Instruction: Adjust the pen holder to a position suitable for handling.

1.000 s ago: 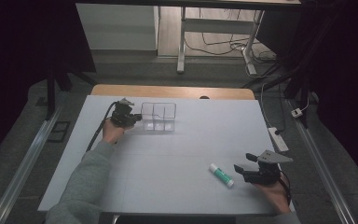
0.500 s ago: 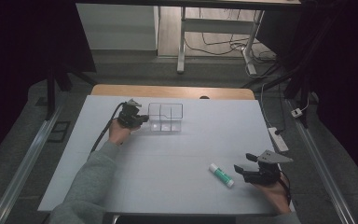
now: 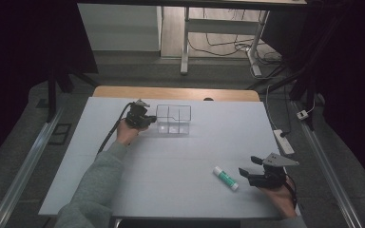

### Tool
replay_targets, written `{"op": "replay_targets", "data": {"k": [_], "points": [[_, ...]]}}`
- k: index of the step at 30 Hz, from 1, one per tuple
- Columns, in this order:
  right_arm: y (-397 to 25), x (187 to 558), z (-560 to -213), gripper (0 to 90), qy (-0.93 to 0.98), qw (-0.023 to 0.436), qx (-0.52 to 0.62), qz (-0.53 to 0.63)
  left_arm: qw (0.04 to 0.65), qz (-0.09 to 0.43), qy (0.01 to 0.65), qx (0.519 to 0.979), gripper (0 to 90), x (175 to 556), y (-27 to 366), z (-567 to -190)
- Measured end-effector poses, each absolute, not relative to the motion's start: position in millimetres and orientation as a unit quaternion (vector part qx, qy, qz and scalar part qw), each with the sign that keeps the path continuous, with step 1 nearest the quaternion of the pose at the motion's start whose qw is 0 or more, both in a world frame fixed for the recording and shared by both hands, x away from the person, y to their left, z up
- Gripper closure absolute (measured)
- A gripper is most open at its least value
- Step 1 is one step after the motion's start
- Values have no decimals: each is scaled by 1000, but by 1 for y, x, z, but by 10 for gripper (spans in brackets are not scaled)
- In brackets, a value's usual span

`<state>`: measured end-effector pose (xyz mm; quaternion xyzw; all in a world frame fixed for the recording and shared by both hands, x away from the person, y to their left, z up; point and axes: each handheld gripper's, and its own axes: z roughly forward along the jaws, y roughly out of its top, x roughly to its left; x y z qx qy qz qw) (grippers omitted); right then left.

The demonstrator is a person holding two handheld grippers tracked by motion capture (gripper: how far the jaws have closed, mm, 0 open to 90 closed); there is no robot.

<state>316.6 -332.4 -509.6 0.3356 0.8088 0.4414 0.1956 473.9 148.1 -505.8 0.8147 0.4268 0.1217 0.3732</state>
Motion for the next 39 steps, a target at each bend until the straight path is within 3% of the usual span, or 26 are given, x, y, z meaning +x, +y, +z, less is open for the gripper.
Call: {"op": "replay_targets", "data": {"k": [15, 18, 29, 32, 36, 39], "points": [[-332, 316, -509, 260, 809, 197, 334, 441, 366, 131, 419, 821, 887, 478, 137, -506], [-333, 316, -509, 260, 808, 196, 335, 442, 345, 165, 410, 828, 888, 472, 141, -504], [-334, 315, -509, 260, 808, 196, 335, 443, 370, 160, 413, 817, 882, 425, 176, -492], [-334, 314, -509, 261, 809, 196, 334, 443, 383, 148, 406, 817, 764, 408, 182, -490], [-333, 314, -509, 261, 810, 196, 334, 441, 386, 151, 403, 816, 540, 385, 185, -487], [-333, 315, -509, 261, 810, 195, 334, 440, 396, 145, 396, 816, 480, 371, 189, -485]]}}
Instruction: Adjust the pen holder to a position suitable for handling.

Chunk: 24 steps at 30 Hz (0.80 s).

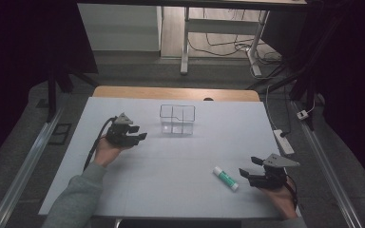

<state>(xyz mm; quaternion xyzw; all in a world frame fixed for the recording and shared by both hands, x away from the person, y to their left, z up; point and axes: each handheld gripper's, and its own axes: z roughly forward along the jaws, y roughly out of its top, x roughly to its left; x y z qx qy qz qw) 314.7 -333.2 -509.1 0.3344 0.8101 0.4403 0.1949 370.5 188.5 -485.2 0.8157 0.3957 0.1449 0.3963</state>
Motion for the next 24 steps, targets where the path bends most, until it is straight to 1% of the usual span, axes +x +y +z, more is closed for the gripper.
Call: {"op": "replay_targets", "data": {"k": [6, 12, 19, 24], "points": [[-334, 315, -509, 261, 810, 195, 335, 440, 415, 135, 390, 811, 405, 342, 197, -485], [-334, 315, -509, 261, 809, 196, 336, 441, 415, 137, 387, 812, 370, 316, 204, -488], [-334, 315, -509, 263, 810, 197, 334, 440, 412, 143, 393, 810, 353, 295, 215, -494], [-334, 315, -509, 264, 810, 197, 333, 440, 406, 156, 394, 810, 344, 285, 223, -498]]}}
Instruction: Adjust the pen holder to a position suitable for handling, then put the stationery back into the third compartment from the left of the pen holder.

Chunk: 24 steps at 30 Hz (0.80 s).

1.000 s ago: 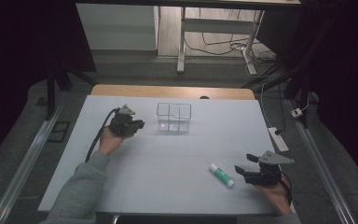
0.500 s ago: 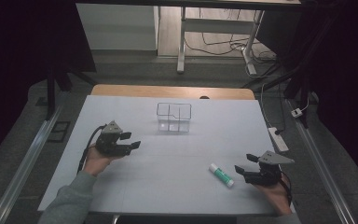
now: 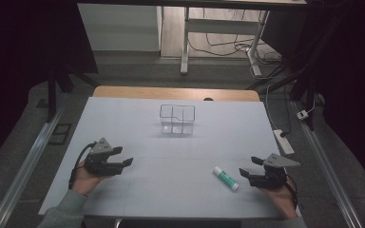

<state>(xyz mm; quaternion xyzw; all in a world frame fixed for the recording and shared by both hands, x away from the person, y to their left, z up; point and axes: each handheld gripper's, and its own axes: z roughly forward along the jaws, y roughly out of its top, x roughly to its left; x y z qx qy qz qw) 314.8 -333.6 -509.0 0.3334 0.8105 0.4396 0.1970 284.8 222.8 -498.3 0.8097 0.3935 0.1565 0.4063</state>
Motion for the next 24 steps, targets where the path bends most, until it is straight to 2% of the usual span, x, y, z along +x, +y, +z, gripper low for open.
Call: {"op": "replay_targets", "data": {"k": [24], "points": [[-331, 314, -507, 273, 815, 202, 326, 434, 399, 162, 394, 812, 328, 282, 228, -507]]}}
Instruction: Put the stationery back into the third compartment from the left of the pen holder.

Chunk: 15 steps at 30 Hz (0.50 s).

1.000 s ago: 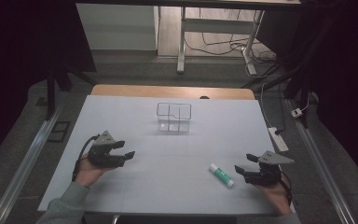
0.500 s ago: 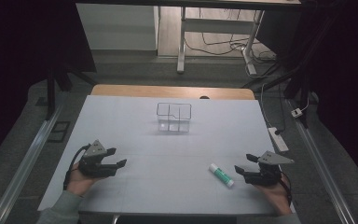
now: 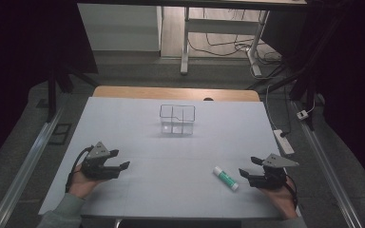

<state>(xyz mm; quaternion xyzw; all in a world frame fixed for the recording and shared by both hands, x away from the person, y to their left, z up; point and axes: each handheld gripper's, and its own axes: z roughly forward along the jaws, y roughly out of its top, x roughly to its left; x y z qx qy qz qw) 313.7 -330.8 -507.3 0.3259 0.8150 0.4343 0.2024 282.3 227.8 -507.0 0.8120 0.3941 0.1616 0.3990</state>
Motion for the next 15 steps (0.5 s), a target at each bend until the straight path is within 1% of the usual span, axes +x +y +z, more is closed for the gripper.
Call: {"op": "replay_targets", "data": {"k": [15], "points": [[-321, 316, -499, 257, 820, 200, 325, 426, 394, 164, 393, 814, 326, 282, 228, -508]]}}
